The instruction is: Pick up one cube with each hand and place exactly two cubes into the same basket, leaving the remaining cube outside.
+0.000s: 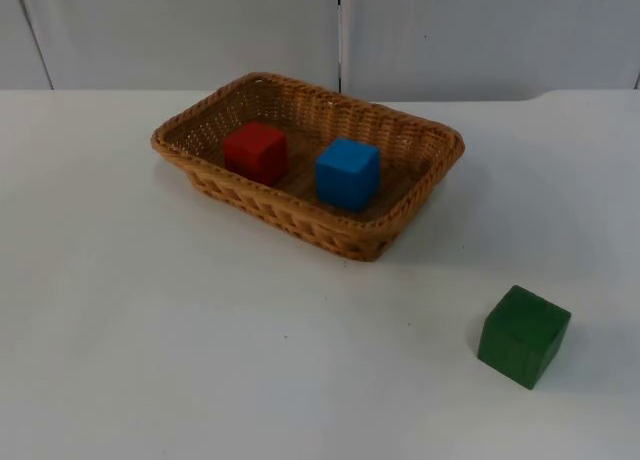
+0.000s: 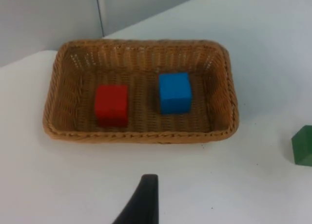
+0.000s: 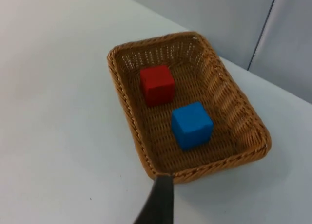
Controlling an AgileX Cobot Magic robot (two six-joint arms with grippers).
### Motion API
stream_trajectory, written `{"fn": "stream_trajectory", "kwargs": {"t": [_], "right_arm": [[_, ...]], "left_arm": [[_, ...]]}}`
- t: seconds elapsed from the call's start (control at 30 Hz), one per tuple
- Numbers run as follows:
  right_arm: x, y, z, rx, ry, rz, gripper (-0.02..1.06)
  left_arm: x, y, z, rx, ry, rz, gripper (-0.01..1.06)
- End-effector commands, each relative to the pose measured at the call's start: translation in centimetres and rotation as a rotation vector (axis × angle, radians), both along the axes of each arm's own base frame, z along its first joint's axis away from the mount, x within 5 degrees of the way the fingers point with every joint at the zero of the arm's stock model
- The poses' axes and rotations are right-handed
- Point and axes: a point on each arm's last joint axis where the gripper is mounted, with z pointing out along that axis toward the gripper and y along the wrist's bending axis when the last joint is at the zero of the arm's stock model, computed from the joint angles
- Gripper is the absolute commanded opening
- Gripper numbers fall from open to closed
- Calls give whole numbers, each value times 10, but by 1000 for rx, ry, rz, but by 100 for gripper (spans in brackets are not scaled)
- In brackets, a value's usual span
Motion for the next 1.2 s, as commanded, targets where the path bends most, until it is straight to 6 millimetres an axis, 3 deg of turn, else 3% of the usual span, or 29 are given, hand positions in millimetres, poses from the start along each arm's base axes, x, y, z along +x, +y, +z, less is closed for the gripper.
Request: {"fn": "stream_trajectory", "kwargs": {"t": [0.0, 0.37, 0.67, 1.17], "right_arm": [[-11, -6, 8, 30, -39, -1, 76], [-46, -29, 12, 63, -80, 0, 76], [-74, -46, 3, 94, -94, -8, 76], [-113, -70, 8, 92, -106, 8, 76]], "left_arm": [[-13, 1, 1, -19, -20, -3, 92], [-67, 15, -11, -33, -97, -4, 92], [-103, 23, -3, -34, -178, -32, 92], [-134, 29, -1, -35, -187, -56, 92]]}}
